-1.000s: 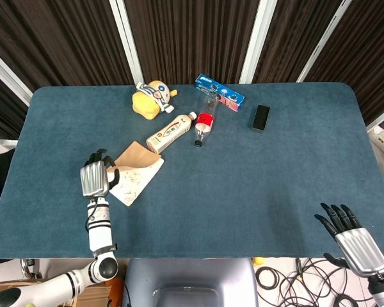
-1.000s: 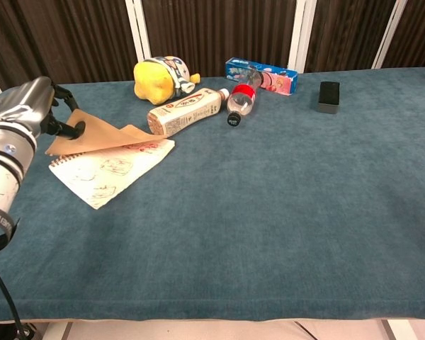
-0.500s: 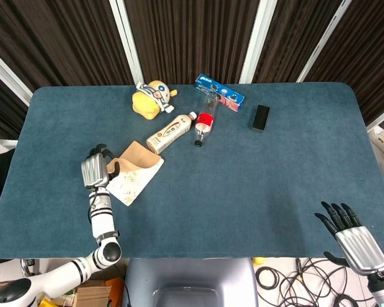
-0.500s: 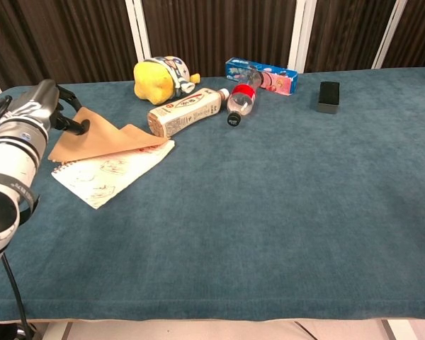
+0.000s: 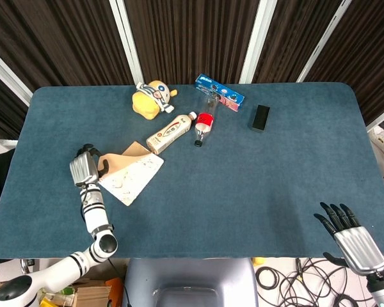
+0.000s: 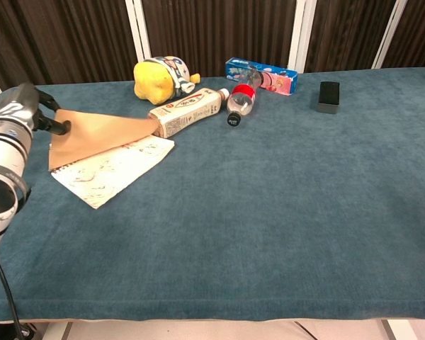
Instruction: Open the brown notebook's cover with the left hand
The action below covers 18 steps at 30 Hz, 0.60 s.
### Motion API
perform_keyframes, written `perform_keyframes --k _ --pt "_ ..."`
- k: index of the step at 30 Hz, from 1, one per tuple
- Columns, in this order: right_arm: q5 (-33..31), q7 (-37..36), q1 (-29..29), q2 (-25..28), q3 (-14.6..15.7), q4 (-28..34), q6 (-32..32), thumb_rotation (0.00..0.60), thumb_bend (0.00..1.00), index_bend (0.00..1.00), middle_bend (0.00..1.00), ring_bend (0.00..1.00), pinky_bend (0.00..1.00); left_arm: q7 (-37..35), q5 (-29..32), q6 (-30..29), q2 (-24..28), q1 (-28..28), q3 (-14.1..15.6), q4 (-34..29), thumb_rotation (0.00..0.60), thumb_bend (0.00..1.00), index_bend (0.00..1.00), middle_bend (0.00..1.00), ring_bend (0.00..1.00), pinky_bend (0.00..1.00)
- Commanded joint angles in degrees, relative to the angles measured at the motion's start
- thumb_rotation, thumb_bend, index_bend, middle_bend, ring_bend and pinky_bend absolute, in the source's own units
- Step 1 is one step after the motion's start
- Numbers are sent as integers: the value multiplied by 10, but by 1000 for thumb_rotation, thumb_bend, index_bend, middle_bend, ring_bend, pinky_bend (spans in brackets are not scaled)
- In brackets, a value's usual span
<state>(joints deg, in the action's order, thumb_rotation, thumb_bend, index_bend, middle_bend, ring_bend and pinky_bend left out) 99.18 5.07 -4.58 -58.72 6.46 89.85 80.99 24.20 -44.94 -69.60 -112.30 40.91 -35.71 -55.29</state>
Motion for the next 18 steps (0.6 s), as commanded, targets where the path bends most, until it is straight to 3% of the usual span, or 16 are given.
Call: perform_keyframes --k 1,11,18 --pt "0 -1 0 0 1 0 0 600 0 179 0 0 22 -10 11 5 5 2 -7 23 600 493 702 259 226 381" --pt "-2 3 -1 -1 0 1 -3 600 0 179 0 0 22 -25 45 25 11 10 -21 74 600 493 702 262 226 382" --pt "-4 5 -1 -1 0 2 -4 600 0 179 0 0 25 -41 25 17 3 14 -1 117 600 494 697 256 226 388"
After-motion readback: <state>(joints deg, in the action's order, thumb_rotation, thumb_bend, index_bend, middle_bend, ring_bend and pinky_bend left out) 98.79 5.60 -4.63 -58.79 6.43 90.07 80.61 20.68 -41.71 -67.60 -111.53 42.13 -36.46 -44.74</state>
